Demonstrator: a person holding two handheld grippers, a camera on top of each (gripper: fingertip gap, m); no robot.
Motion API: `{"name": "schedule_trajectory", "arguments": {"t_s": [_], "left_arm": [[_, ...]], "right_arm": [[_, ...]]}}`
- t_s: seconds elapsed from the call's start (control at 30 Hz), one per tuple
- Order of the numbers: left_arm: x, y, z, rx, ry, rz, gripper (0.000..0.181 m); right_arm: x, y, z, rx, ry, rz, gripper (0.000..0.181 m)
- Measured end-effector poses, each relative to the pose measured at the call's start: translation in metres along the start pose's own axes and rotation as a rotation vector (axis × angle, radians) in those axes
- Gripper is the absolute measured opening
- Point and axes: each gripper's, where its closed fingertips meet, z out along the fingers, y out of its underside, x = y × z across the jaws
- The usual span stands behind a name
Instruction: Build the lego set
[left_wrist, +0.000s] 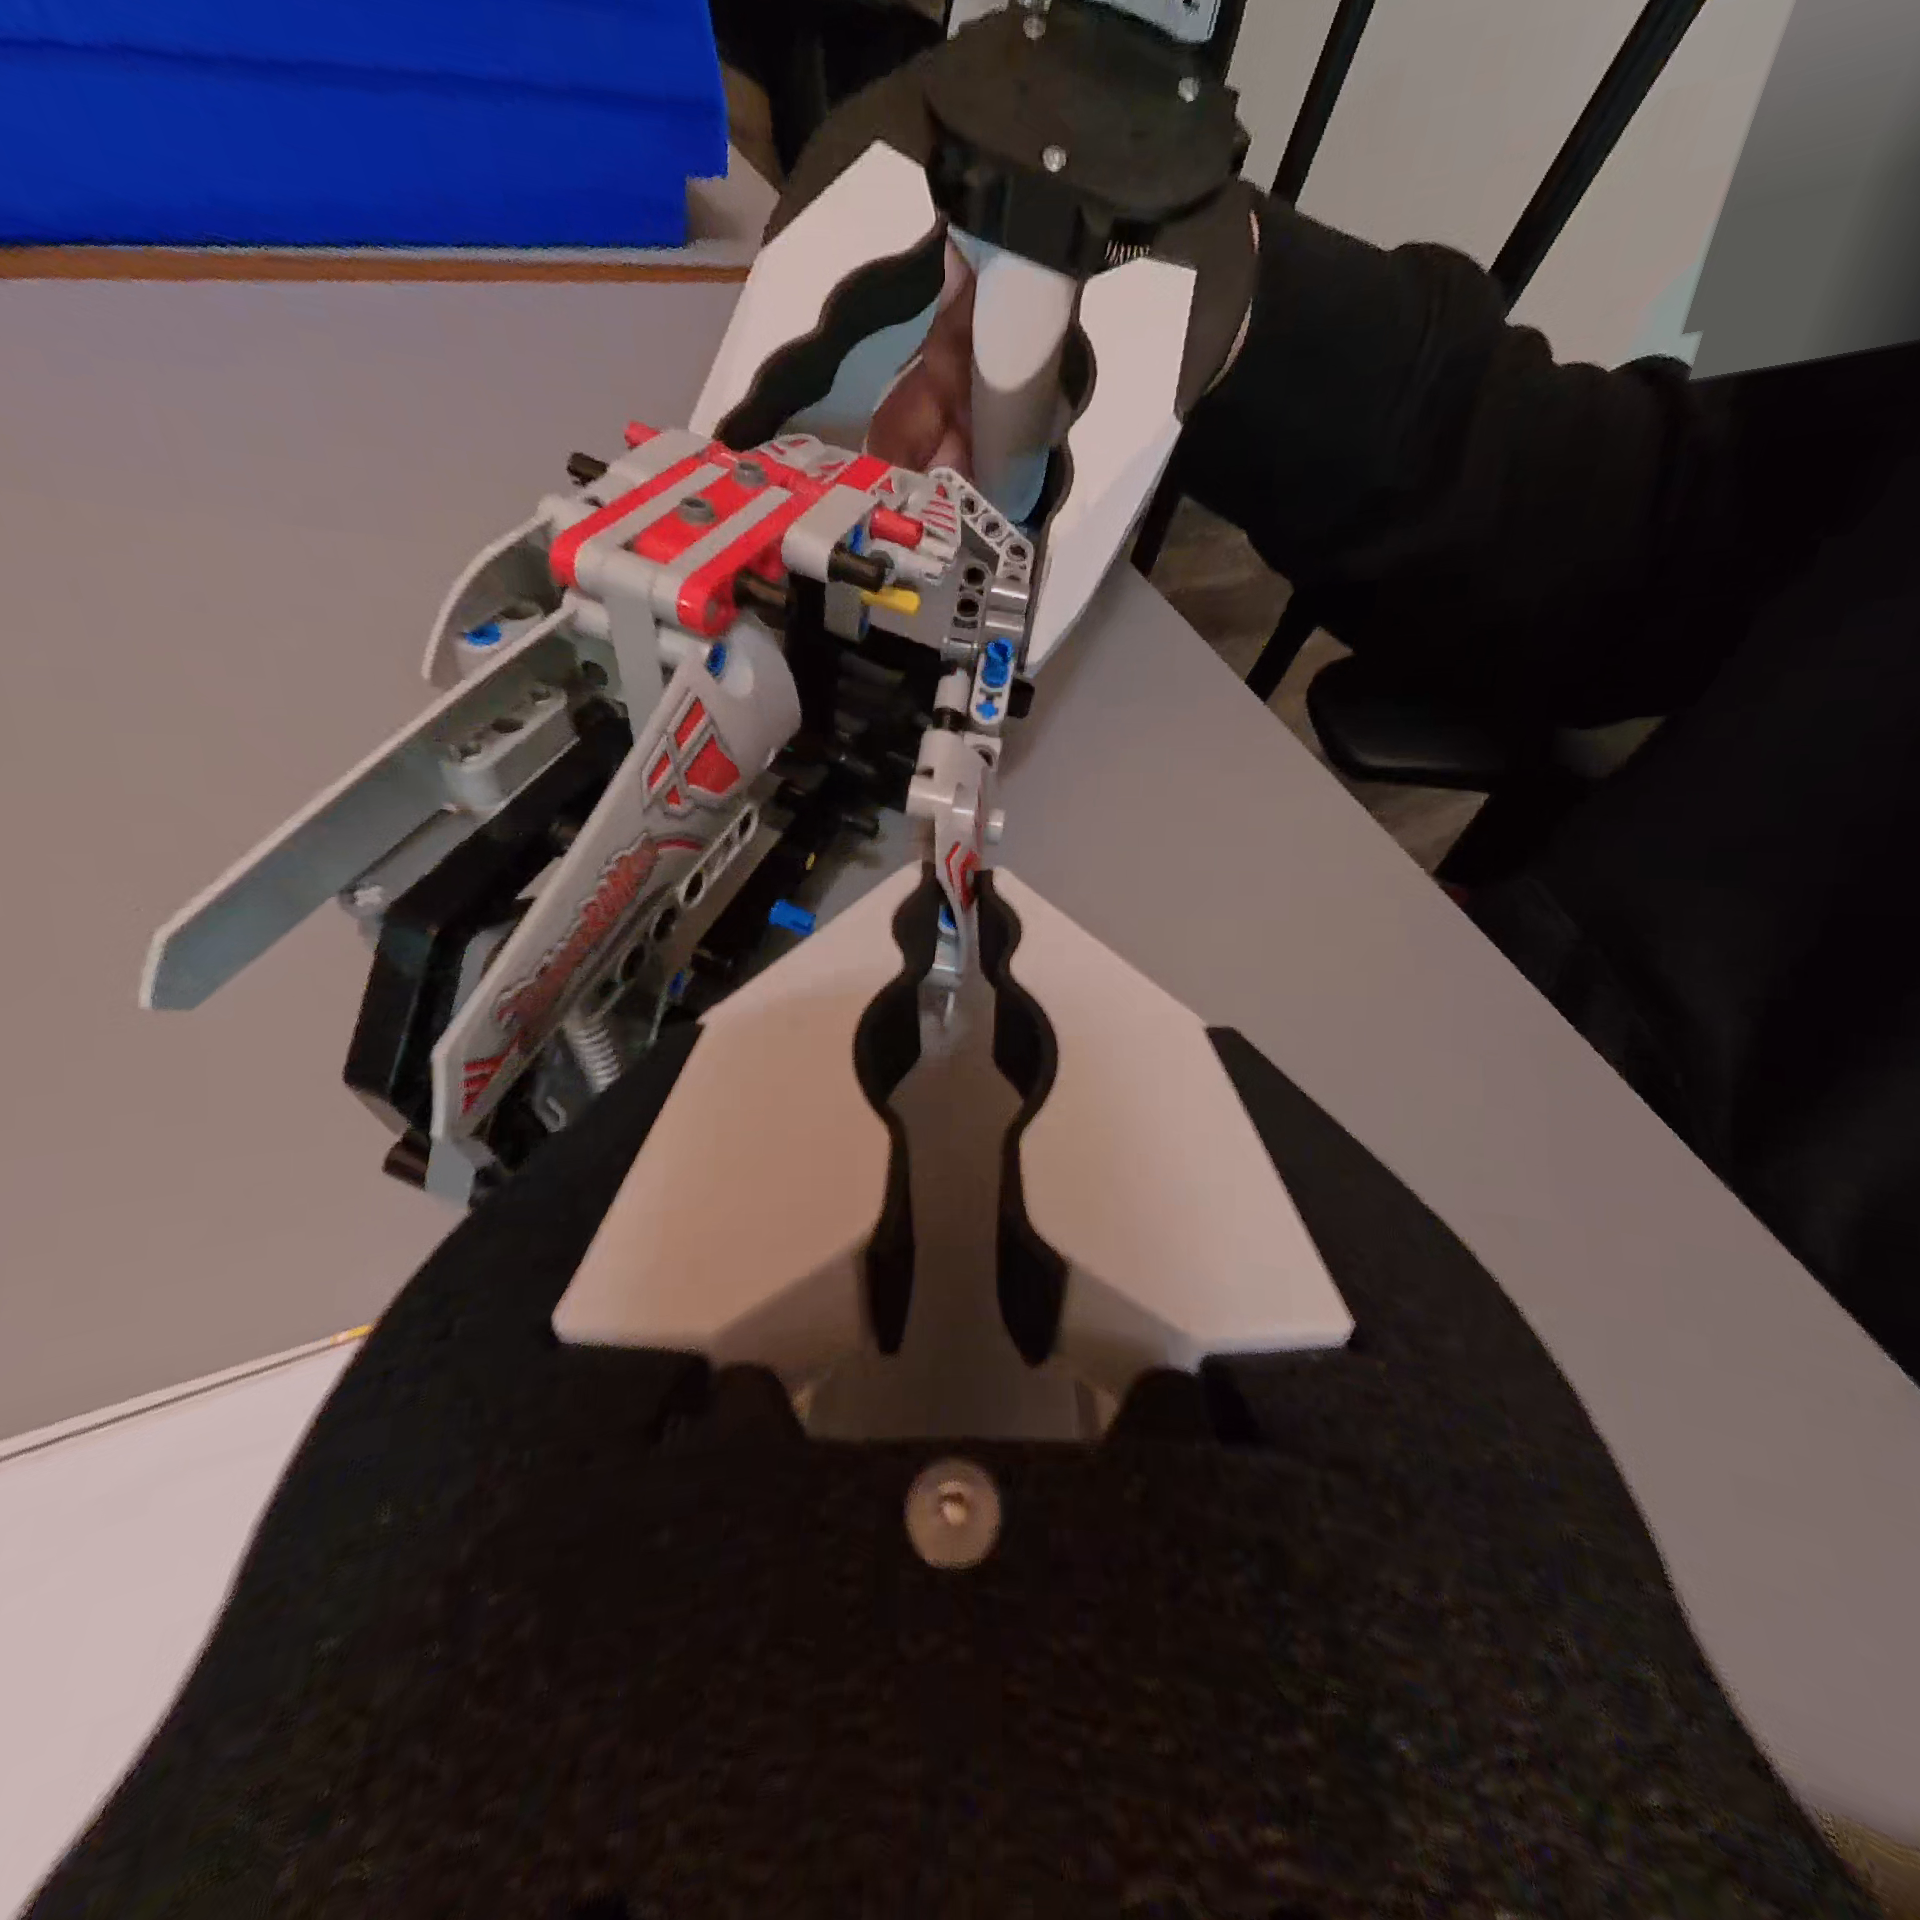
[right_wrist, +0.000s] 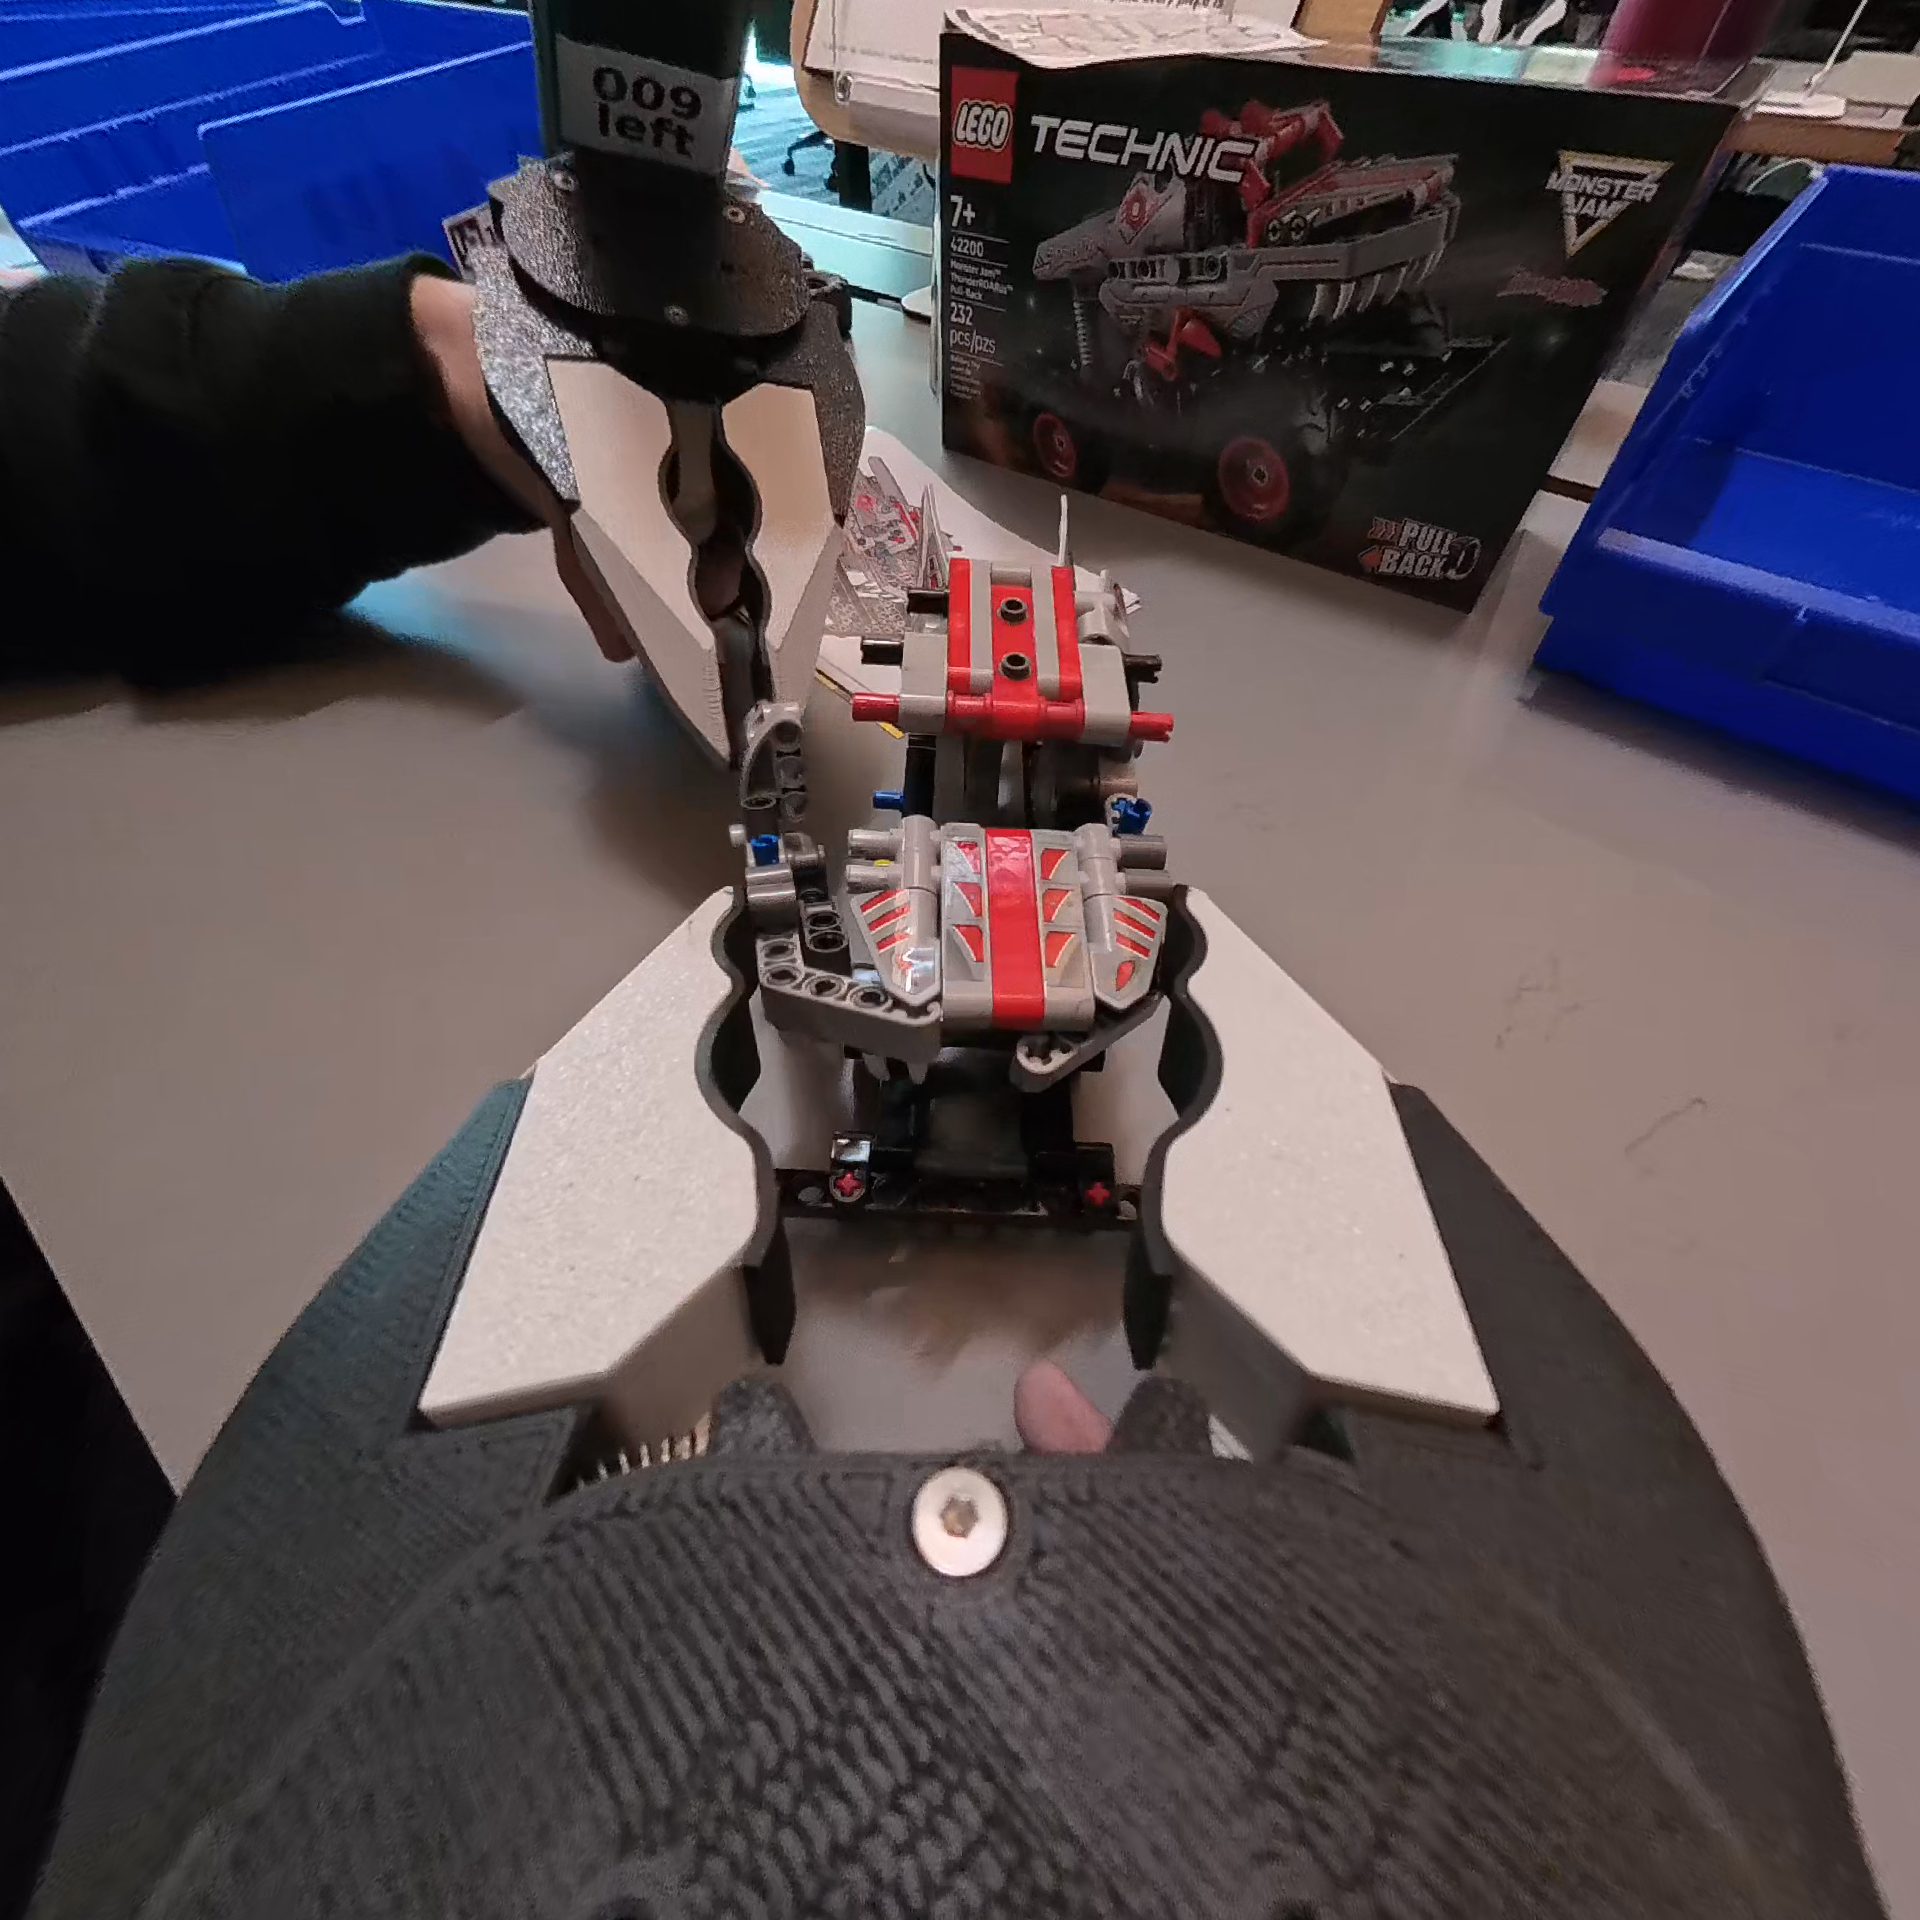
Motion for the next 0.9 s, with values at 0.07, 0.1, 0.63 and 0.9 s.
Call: {"name": "schedule_trajectory", "arguments": {"t_s": [0.07, 0.1, 0.63, 0.9], "left_arm": [[0.002, -0.006, -0.003, 0.037, 0.021, -0.032, 0.004], [0.003, -0.009, -0.005, 0.053, 0.040, -0.054, 0.003], [0.002, -0.031, -0.006, -0.023, 0.092, -0.182, 0.000], [-0.006, -0.032, -0.006, -0.006, 0.138, -0.281, 0.000]], "right_arm": [[0.000, 0.000, -0.001, 0.005, -0.002, -0.001, 0.077], [-0.001, -0.001, -0.001, 0.007, -0.005, -0.002, 0.076], [0.007, 0.000, -0.005, -0.065, -0.026, -0.076, 0.085], [0.007, 0.003, 0.000, -0.088, -0.070, -0.107, 0.076]]}}
